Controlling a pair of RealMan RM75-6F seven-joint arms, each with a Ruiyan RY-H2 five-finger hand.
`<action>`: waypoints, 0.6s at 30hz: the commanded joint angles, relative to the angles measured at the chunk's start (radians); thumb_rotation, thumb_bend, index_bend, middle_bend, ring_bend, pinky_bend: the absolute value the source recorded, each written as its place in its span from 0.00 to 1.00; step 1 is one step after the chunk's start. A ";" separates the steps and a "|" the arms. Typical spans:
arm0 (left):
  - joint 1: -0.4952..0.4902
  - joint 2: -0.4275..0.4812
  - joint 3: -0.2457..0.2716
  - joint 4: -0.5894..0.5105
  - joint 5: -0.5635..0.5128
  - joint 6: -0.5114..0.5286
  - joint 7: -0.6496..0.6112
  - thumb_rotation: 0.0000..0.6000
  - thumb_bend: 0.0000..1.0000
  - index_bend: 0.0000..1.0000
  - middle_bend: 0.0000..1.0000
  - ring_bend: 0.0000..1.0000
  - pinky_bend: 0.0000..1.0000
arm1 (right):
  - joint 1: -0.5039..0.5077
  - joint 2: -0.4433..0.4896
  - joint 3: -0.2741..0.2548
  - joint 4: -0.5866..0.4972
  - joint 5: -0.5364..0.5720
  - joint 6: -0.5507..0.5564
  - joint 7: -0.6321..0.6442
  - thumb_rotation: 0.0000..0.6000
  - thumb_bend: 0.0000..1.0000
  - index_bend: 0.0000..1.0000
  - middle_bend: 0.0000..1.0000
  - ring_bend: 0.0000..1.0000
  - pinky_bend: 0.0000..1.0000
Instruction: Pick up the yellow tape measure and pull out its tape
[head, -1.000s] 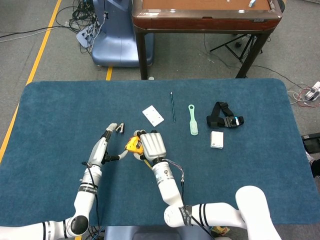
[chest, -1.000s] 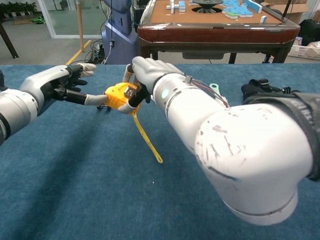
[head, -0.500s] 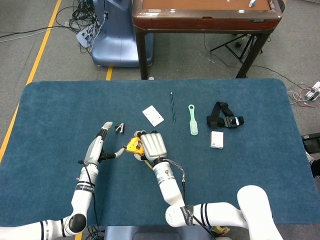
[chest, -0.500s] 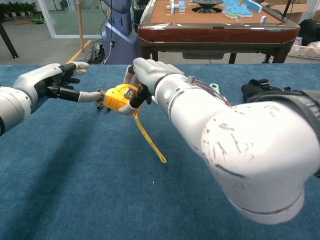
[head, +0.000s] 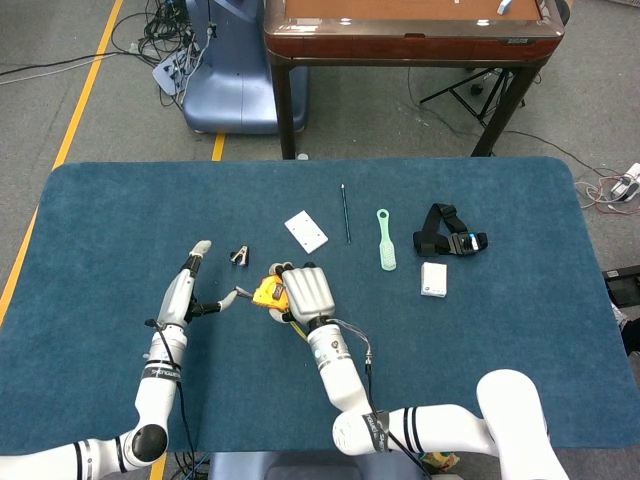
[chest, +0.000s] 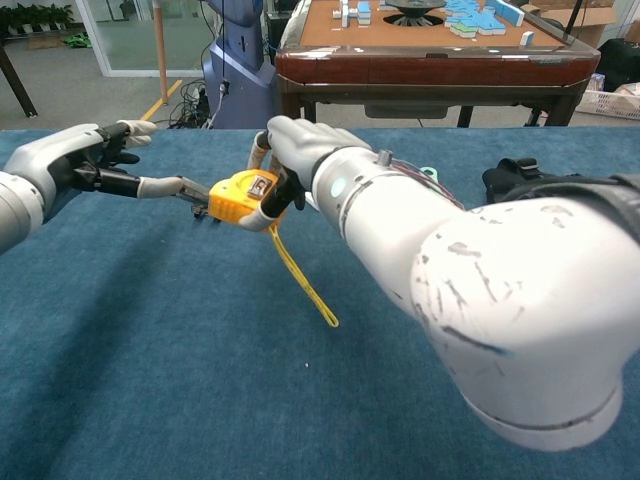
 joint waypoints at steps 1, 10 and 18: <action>0.001 0.003 0.002 0.001 0.000 -0.003 -0.001 1.00 0.22 0.03 0.00 0.00 0.00 | 0.000 0.001 0.000 -0.001 0.002 -0.001 0.001 1.00 0.73 0.67 0.66 0.60 0.28; 0.006 0.004 0.001 0.010 0.006 0.000 -0.012 1.00 0.32 0.17 0.00 0.00 0.00 | -0.002 0.007 -0.002 -0.001 0.008 -0.001 0.002 1.00 0.73 0.67 0.66 0.60 0.28; 0.010 0.003 0.002 0.011 0.011 0.001 -0.018 1.00 0.36 0.32 0.00 0.00 0.00 | -0.002 0.014 -0.003 -0.006 0.009 0.001 0.002 1.00 0.73 0.67 0.66 0.60 0.28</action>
